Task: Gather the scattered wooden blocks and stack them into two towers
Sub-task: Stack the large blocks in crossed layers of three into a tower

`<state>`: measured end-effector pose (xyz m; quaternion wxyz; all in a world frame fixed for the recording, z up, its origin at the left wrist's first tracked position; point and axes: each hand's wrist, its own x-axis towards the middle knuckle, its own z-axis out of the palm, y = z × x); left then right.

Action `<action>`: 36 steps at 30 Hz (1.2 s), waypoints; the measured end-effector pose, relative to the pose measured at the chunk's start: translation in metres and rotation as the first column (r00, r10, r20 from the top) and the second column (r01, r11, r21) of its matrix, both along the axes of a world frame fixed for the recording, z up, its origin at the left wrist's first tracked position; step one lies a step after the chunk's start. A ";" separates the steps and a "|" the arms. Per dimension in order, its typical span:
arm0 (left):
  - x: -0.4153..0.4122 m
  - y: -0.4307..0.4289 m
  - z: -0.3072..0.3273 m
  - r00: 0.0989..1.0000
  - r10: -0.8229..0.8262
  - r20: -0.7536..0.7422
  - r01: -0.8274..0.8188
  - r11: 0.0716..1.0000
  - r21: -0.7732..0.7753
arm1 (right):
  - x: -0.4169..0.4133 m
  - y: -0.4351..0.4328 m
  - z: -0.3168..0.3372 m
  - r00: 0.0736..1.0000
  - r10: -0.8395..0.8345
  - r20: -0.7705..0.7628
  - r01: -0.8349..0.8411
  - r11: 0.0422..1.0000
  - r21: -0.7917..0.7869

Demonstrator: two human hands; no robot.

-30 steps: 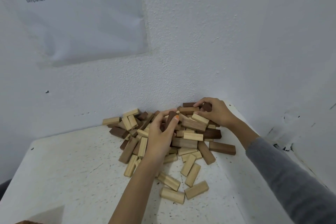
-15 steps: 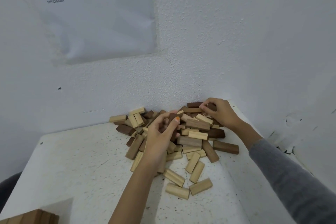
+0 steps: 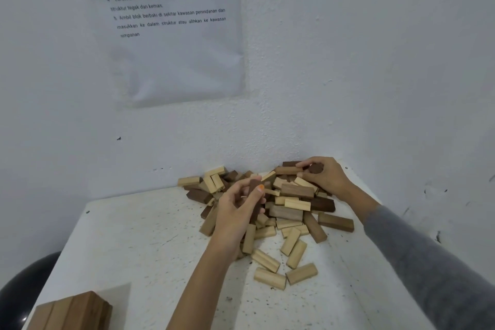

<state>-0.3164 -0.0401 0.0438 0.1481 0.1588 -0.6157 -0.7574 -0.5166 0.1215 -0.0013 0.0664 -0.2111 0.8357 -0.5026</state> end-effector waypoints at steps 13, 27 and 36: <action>0.019 -0.005 0.005 0.999 0.040 -0.015 -0.041 0.999 -0.019 | 0.027 -0.032 0.009 0.975 -0.220 0.037 0.223 0.953 -0.207; 0.060 -0.013 0.018 0.978 0.178 -0.113 -0.197 0.961 -0.194 | 0.158 -0.050 0.067 0.974 0.115 0.194 -0.004 0.867 -0.498; 0.114 -0.011 -0.012 0.990 0.144 -0.014 -0.144 0.983 -0.115 | 0.234 -0.064 0.031 0.947 0.167 0.275 -0.037 0.906 -0.423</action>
